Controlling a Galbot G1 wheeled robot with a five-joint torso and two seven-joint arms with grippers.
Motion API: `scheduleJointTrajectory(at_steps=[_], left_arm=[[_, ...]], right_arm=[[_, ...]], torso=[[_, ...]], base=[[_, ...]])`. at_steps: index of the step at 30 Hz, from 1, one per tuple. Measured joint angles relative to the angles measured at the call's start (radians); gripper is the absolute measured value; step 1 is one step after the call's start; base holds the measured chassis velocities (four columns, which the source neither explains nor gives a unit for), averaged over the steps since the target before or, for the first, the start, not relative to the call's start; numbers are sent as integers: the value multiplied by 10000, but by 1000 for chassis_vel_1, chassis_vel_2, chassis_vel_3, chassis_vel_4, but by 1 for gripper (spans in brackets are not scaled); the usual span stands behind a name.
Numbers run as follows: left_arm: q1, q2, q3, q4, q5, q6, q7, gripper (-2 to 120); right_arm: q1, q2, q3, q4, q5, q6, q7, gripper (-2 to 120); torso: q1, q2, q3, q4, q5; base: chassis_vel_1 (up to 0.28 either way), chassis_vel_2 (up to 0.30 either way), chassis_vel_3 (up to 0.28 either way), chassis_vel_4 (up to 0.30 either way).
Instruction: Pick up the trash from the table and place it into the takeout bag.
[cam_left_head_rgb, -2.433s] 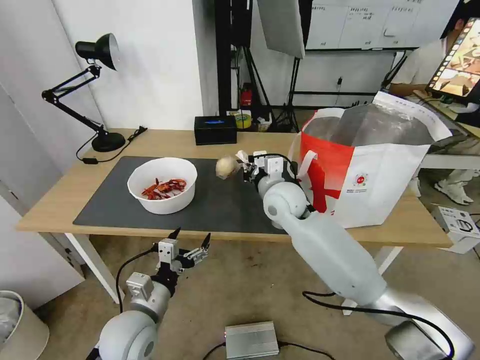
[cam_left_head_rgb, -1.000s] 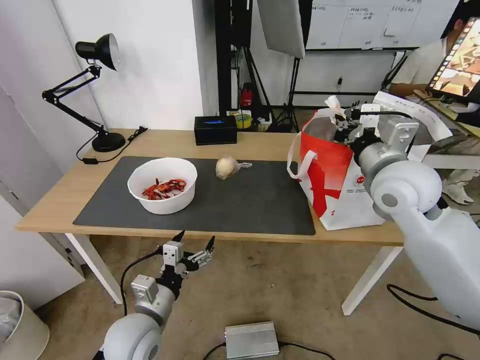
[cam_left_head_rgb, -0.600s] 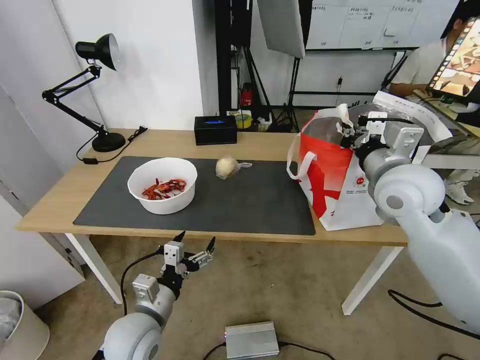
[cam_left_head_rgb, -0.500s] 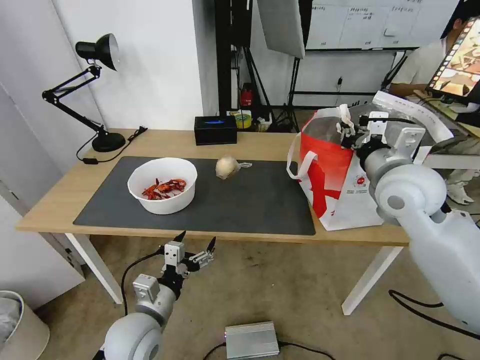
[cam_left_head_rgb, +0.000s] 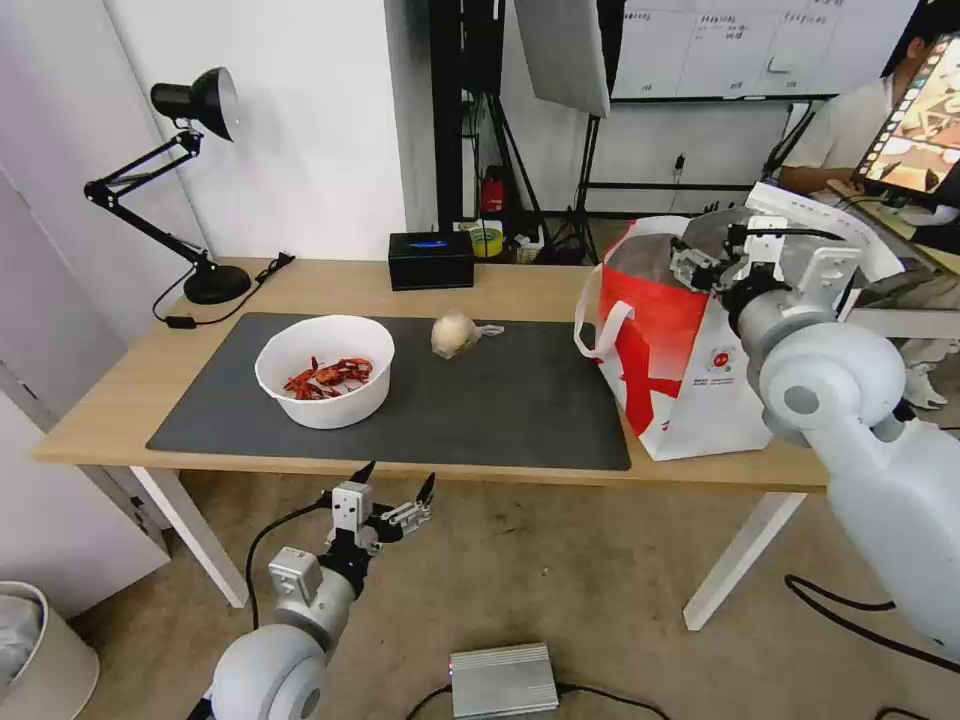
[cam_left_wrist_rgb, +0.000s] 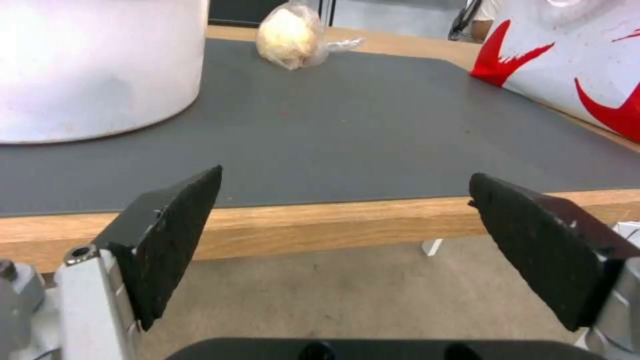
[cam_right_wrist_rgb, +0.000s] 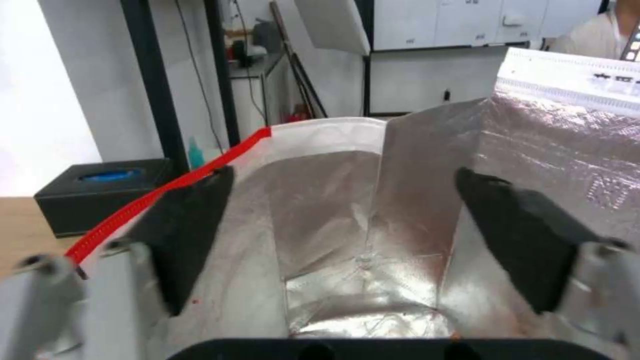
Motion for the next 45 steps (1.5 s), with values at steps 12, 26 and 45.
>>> scheduleJointTrajectory(at_steps=[12, 26, 45], left_arm=[[78, 82, -39, -22, 19, -22, 0, 100], [83, 42, -284, -178, 12, -51, 40, 100], [141, 201, -494, -226, -59, -227, 127, 100]], right_arm=[[-529, -414, 206, 907, 85, 1888, -2579, 100], [-4715, -1048, 678, 2614, -1264, 3158, -3640, 100], [-9108, -525, 520, 2089, -4184, 5267, -3989, 100]], torso=[[0, 1, -1, 1, -2], [-1, 2, -1, 1, 0], [-2, 2, -1, 0, -1]], base=[[0, 0, 0, 0], [0, 0, 0, 0], [0, 0, 0, 0]])
